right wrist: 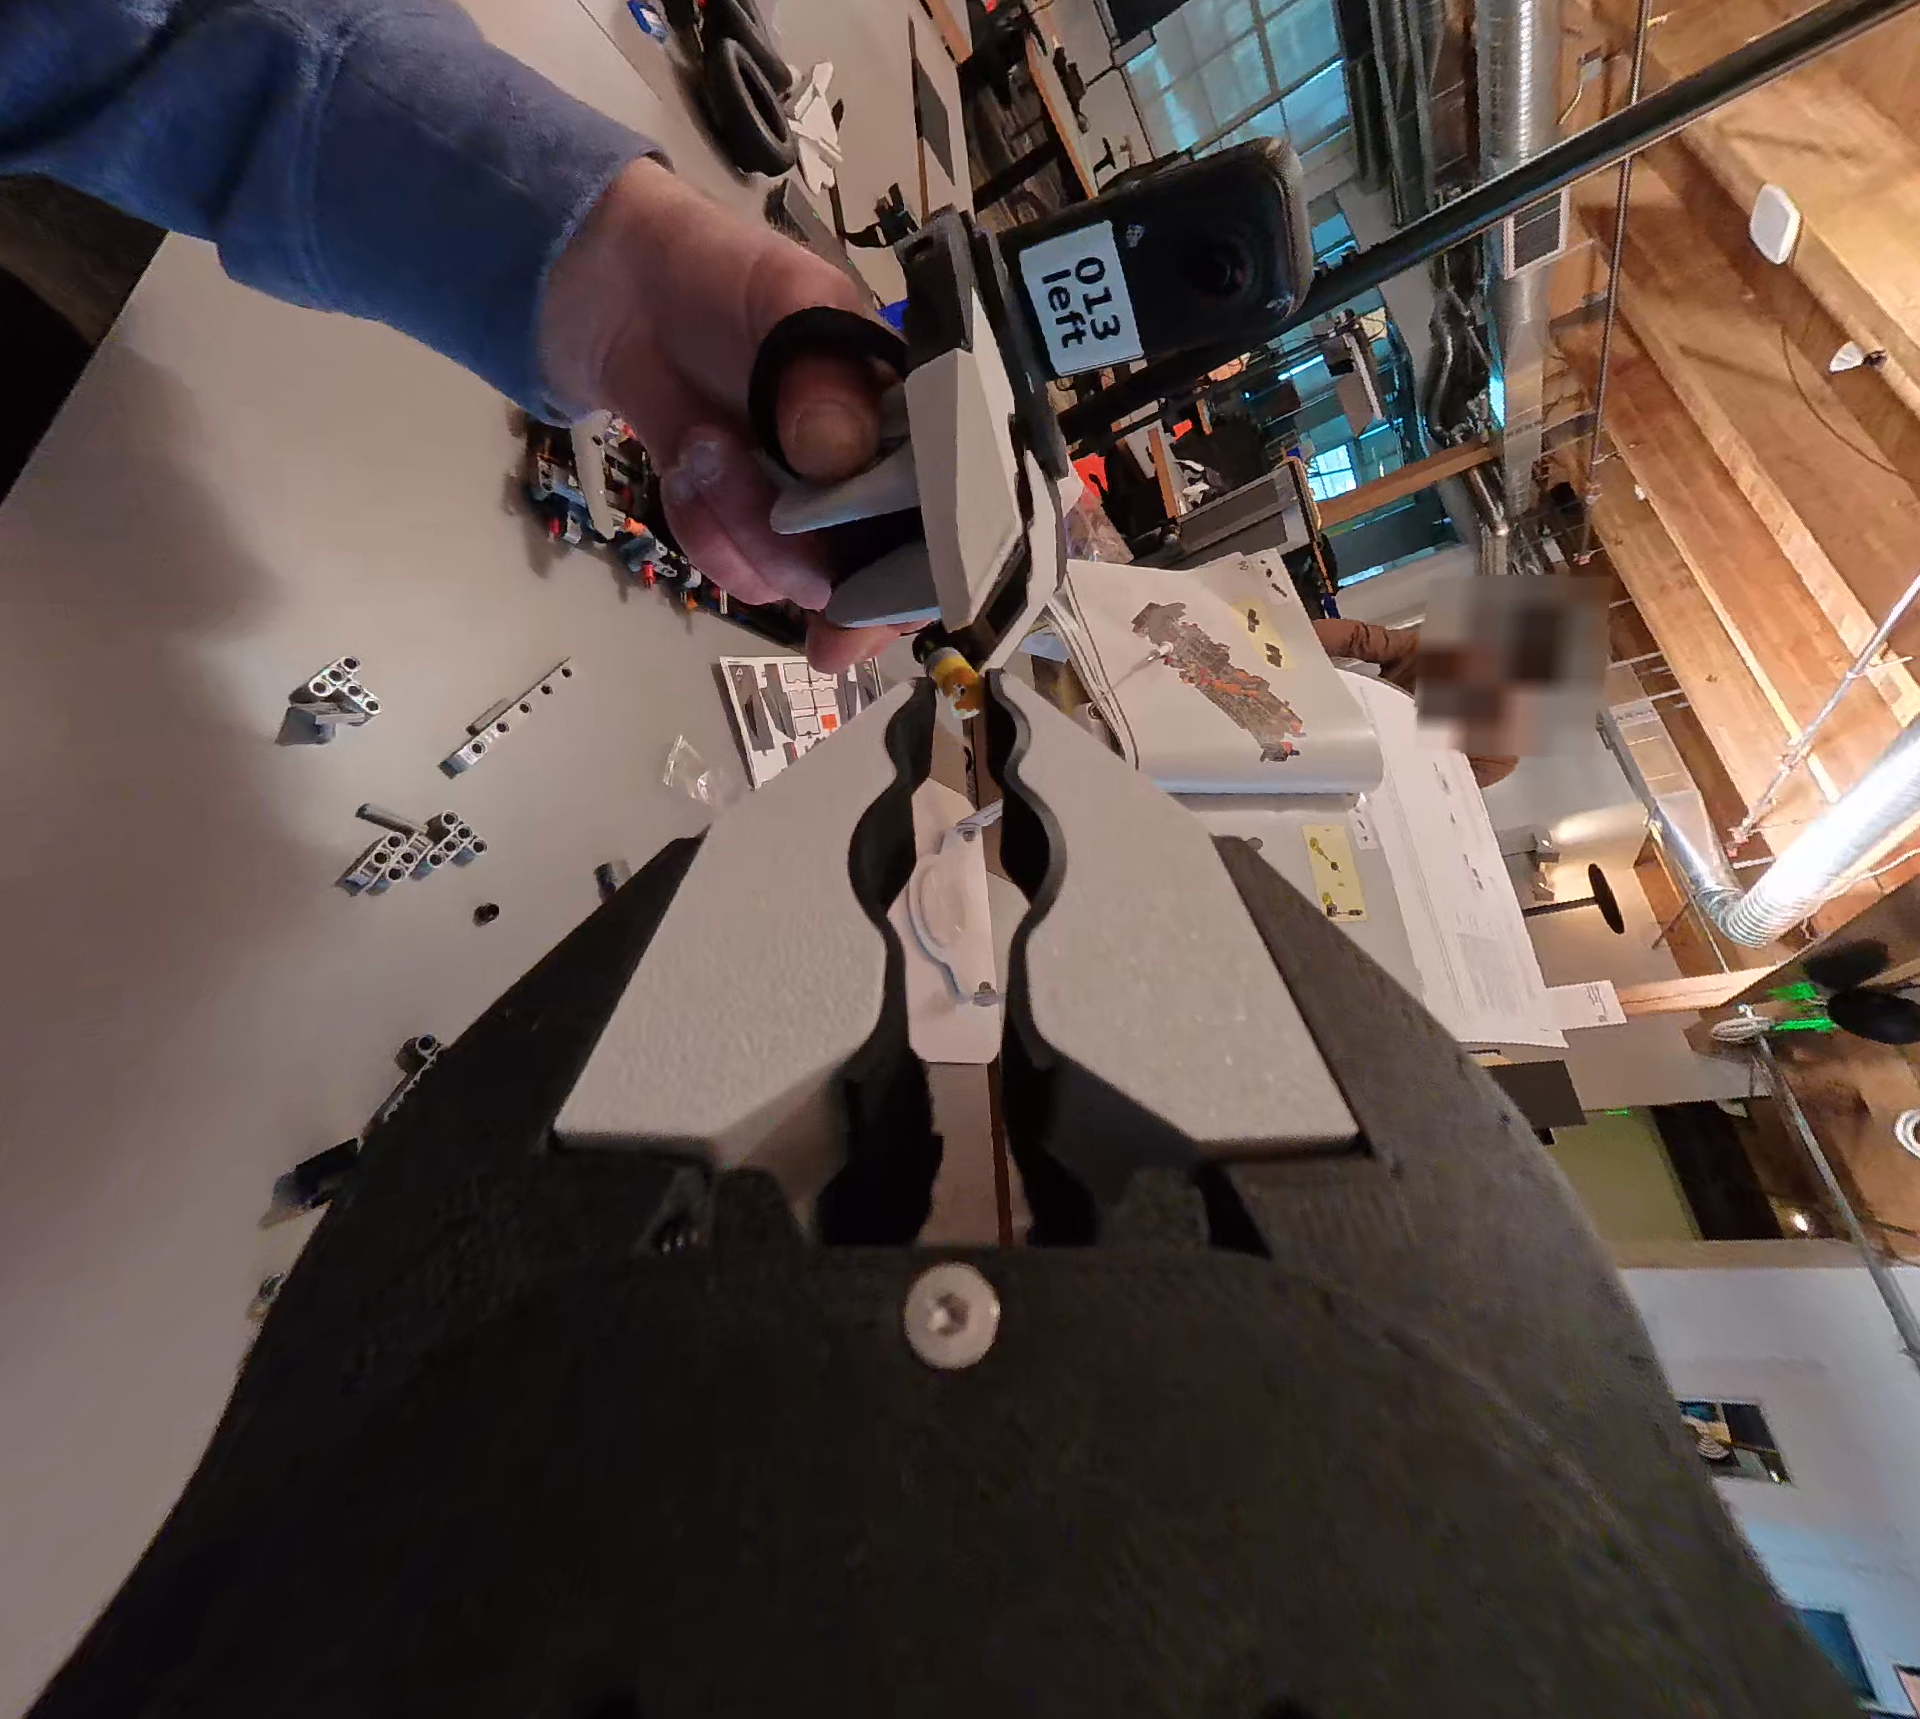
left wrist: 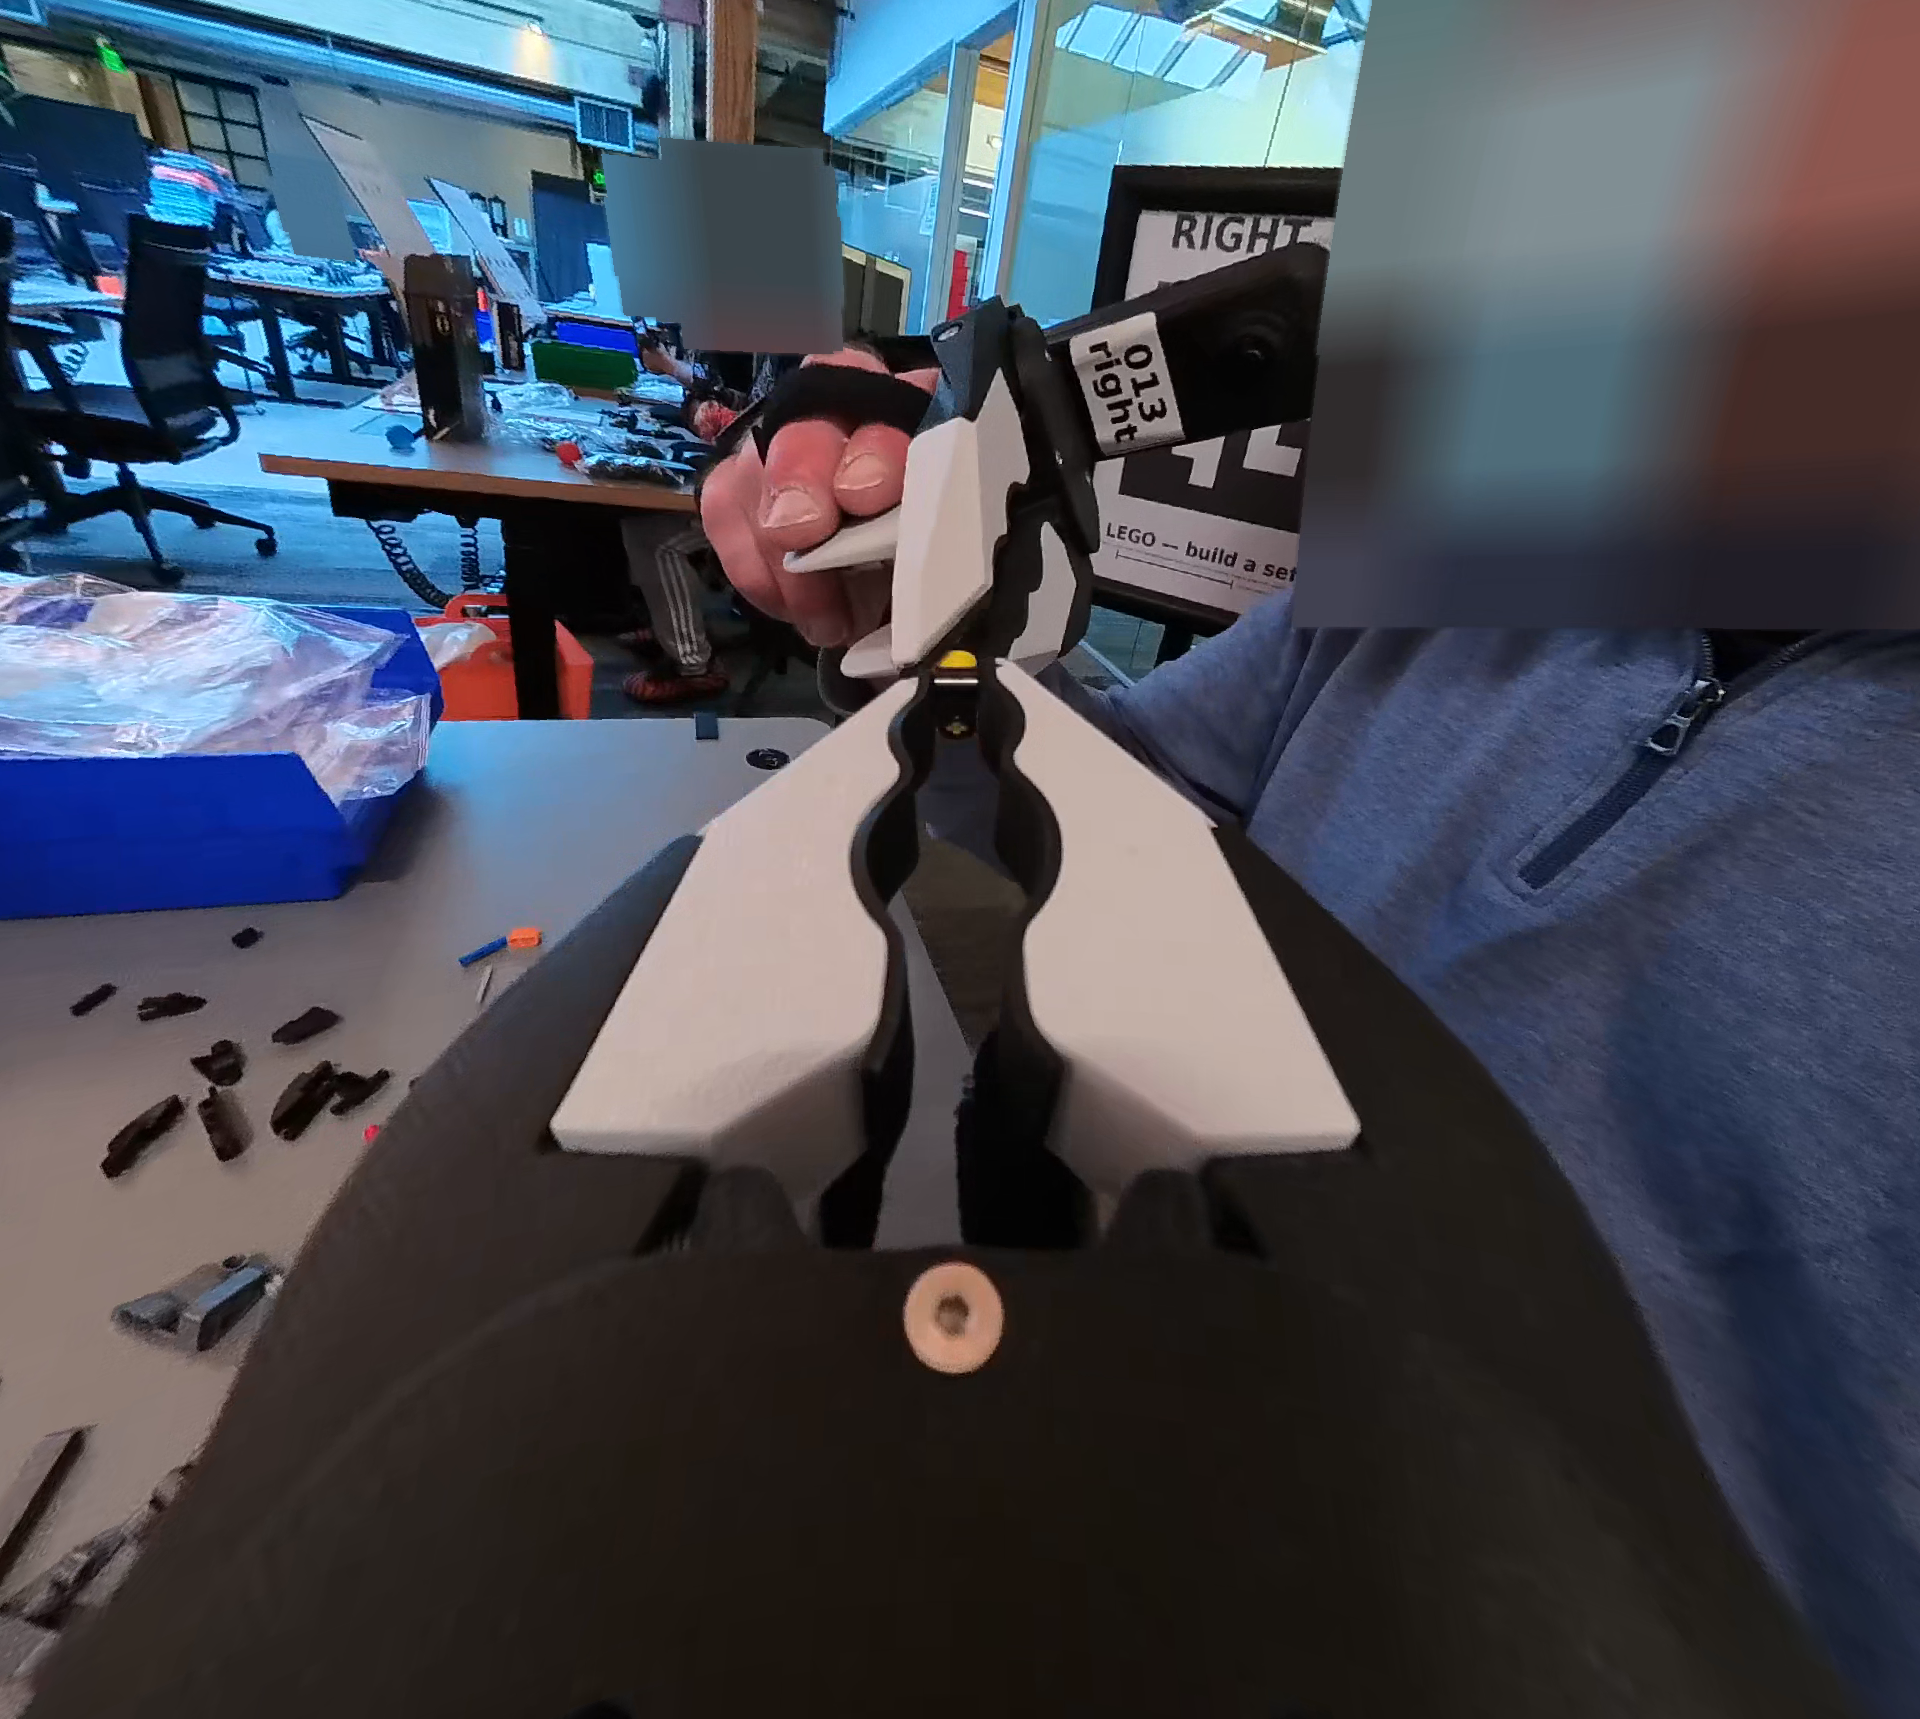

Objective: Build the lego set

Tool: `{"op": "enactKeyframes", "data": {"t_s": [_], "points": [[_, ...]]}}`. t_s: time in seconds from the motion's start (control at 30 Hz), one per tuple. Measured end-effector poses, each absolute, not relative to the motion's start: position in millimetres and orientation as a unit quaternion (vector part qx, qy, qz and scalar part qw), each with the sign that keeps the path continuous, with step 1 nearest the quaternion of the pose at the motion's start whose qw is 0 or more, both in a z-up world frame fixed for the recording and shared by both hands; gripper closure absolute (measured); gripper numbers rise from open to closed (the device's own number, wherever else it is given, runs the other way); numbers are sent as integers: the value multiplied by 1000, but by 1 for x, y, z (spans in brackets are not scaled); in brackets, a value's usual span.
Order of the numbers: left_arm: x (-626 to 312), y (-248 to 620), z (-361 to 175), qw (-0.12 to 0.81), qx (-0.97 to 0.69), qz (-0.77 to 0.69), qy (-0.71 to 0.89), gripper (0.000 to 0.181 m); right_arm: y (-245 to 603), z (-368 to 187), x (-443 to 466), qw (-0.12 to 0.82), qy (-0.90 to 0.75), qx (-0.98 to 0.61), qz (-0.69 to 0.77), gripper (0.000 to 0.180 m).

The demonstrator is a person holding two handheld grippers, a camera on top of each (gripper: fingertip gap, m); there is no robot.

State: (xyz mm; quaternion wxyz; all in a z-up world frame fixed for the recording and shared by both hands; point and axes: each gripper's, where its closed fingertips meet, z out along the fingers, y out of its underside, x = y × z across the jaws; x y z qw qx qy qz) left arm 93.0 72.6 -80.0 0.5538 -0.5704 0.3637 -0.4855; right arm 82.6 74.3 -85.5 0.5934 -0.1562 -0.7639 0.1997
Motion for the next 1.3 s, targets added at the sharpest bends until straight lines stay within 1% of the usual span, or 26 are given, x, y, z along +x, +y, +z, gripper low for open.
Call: {"op": "enactKeyframes", "data": {"t_s": [0.13,0.27,0.57,0.7,0.77,0.83,0.97,1.03,1.13,1.27,1.3], "points": [[95,73,-81,551,-574,-483,365,175,74,-87,84,589,-767,-160,198,174],[94,79,-83,563,-582,-460,363,175,79,-90,83,573,-766,-197,216,175],[94,84,-88,599,-603,-349,394,175,85,-96,82,530,-753,-269,282,175],[93,84,-87,604,-600,-348,392,175,86,-93,82,549,-747,-261,269,175],[94,84,-81,626,-583,-335,395,175,88,-89,81,558,-734,-271,277,173],[92,85,-77,658,-566,-292,402,175,94,-86,81,550,-720,-299,301,167],[95,88,-73,701,-542,-192,421,175,99,-78,86,503,-677,-344,413,164],[96,90,-71,714,-538,-144,425,175,98,-75,88,478,-658,-353,463,165],[97,92,-72,720,-534,-76,437,175,97,-76,86,460,-647,-365,486,166],[100,92,-66,734,-520,-43,434,175,90,-75,84,431,-634,-366,528,169],[101,91,-64,741,-513,-37,431,175,88,-74,83,423,-626,-367,542,173]]}}
